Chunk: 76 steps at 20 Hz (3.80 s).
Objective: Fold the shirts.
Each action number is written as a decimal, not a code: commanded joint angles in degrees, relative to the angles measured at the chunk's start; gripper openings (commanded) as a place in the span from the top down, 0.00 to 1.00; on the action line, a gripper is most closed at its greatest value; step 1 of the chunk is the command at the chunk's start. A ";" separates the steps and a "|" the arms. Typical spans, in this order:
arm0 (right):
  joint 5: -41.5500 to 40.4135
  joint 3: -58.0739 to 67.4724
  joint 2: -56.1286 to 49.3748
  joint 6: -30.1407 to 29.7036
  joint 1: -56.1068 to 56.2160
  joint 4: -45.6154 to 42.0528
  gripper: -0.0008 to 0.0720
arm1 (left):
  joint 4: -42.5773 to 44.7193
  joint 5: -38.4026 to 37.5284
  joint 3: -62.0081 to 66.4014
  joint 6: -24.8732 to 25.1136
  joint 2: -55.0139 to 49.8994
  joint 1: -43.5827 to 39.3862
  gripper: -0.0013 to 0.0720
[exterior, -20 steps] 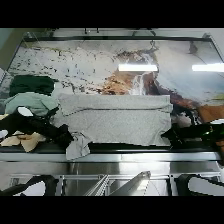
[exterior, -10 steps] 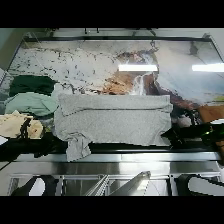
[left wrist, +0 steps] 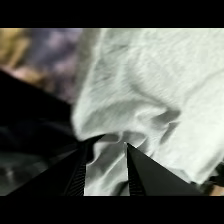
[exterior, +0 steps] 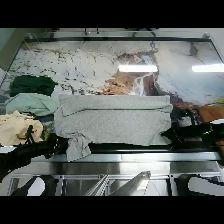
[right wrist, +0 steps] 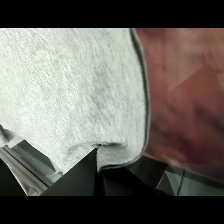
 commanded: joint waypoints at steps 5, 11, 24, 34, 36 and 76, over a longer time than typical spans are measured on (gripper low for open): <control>-3.04 0.04 0.02 0.09 0.00 0.04 0.97 | -19.08 4.48 4.85 15.93 -16.02 -10.54 0.58; 5.03 1.05 0.04 5.20 -0.81 0.76 0.97 | -17.51 -10.14 10.86 12.55 -16.63 -8.17 0.97; 12.70 4.15 1.44 14.86 -9.66 -1.40 0.97 | 7.43 -23.69 13.42 -7.28 -0.26 5.66 0.97; 8.04 10.21 1.38 2.97 -6.86 21.68 0.97 | -2.14 -22.01 34.21 -6.16 -16.81 -6.47 0.97; 3.26 14.53 0.52 2.97 -4.20 21.66 0.97 | -2.12 -20.04 41.46 -7.34 -21.68 -8.31 0.97; 1.03 39.69 -20.57 3.85 7.32 -3.08 0.17 | -1.55 -26.49 86.90 -8.55 -54.29 -23.54 0.55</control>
